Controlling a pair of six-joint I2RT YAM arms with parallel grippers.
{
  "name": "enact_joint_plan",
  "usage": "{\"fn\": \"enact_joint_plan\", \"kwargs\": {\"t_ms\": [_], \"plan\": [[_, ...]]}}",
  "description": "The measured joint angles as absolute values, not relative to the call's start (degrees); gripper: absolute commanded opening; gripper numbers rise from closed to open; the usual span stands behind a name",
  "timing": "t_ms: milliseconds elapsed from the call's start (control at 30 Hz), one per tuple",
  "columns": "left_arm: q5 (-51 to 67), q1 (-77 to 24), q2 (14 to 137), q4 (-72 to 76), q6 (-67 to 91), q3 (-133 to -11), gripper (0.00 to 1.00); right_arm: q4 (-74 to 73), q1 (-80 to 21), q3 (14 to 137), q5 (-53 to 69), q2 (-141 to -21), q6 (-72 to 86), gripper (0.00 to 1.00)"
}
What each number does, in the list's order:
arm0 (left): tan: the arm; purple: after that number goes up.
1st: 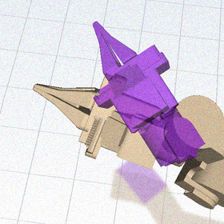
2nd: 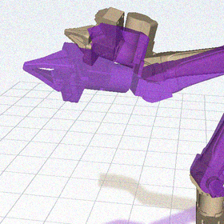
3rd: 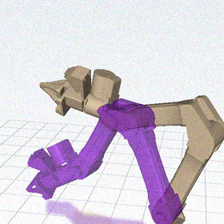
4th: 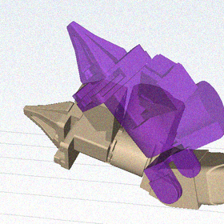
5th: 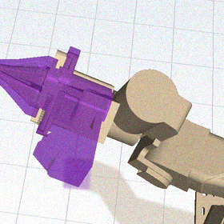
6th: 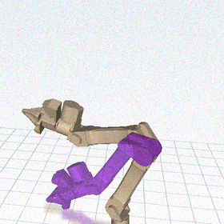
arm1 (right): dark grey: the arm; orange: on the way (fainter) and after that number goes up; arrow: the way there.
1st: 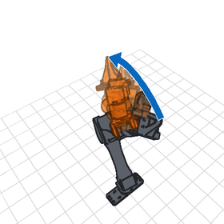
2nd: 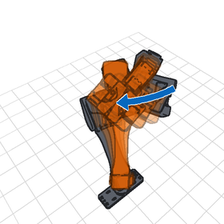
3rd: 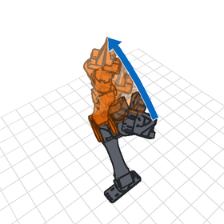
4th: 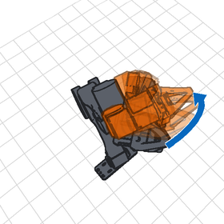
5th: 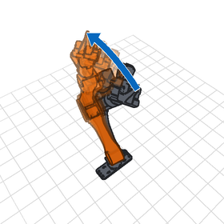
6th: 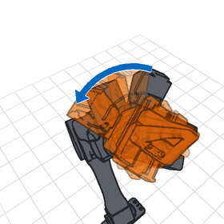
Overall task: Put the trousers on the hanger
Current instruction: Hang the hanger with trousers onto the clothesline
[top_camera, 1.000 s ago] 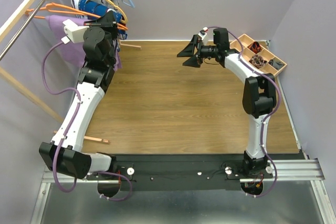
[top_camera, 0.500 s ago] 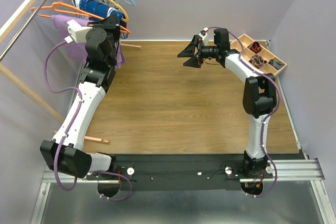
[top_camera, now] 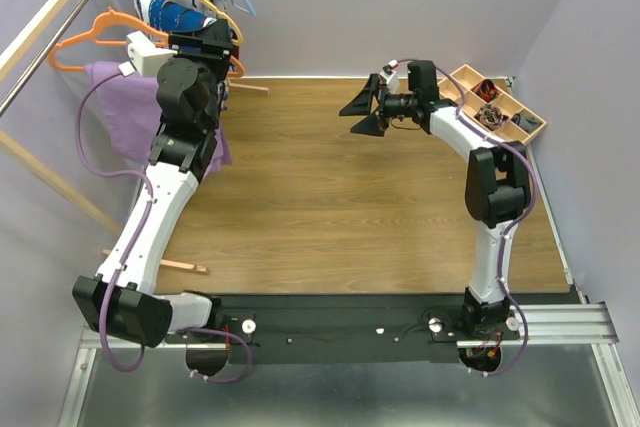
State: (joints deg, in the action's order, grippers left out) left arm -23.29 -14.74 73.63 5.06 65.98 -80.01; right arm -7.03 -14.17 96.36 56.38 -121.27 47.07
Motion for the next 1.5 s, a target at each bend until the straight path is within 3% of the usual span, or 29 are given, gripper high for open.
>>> {"fn": "enact_joint_plan", "kwargs": {"t_ms": [733, 1500], "plan": [[-25.3, -14.7, 51.0, -7.4, 54.3, -66.1, 0.62, -10.3, -14.2, 86.3, 50.3, -108.0, 42.9, 1.0], [-26.0, -14.7, 36.5, -16.9, 33.5, -58.2, 0.62, -21.6, -14.1, 69.8, 0.0, -77.4, 30.0, 1.0]]}}
